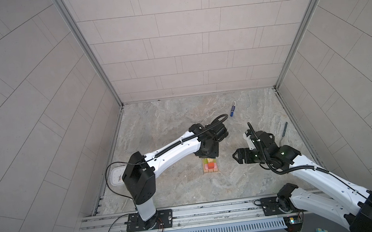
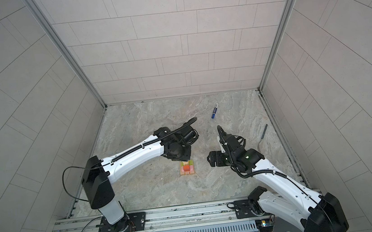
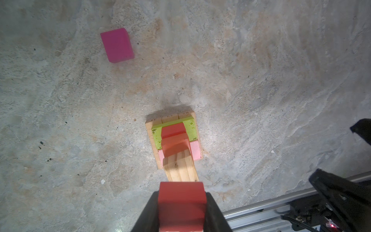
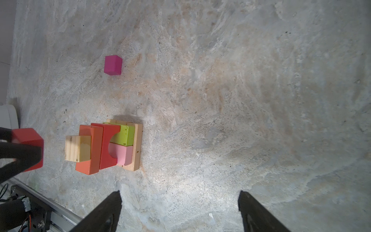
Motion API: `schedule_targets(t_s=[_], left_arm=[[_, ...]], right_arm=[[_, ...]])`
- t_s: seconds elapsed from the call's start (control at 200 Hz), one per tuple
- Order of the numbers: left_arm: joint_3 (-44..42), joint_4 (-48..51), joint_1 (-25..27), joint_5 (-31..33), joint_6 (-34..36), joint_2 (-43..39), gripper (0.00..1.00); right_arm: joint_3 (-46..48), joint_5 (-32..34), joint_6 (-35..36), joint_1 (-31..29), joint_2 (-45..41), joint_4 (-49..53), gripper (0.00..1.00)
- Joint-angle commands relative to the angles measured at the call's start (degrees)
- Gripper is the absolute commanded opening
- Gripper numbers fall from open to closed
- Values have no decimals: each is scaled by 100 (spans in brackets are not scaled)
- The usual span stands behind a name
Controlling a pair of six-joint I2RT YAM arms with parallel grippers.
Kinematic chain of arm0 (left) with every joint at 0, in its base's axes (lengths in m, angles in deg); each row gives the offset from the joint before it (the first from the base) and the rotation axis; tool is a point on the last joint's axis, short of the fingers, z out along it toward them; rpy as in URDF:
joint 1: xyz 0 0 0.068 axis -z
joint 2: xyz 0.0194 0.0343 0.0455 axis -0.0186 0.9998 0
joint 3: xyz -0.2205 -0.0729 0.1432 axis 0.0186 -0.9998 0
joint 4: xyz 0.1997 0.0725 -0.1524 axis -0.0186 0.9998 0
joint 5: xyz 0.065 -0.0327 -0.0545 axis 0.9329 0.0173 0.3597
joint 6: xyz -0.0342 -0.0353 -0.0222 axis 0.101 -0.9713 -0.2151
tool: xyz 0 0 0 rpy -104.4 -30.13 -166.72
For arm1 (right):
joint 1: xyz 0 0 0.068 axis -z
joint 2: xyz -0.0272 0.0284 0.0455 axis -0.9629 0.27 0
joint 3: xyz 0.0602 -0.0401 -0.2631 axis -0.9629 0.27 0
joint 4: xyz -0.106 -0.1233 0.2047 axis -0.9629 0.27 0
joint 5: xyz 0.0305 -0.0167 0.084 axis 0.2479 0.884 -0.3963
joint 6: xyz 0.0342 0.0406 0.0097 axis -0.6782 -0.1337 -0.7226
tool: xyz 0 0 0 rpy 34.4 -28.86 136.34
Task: Build the wood block tower
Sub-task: 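Carry the red cube with the left gripper over the block stack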
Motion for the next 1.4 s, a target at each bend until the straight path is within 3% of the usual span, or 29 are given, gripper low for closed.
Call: schedule_targets(t_s=[0.0, 1.396], left_arm=[[-103, -8, 27, 16, -62, 66, 34], [-267, -178, 39, -24, 8, 254, 41]], right_arm=[[26, 133, -18, 29, -98, 126, 92], [32, 178, 13, 35, -138, 193, 92]])
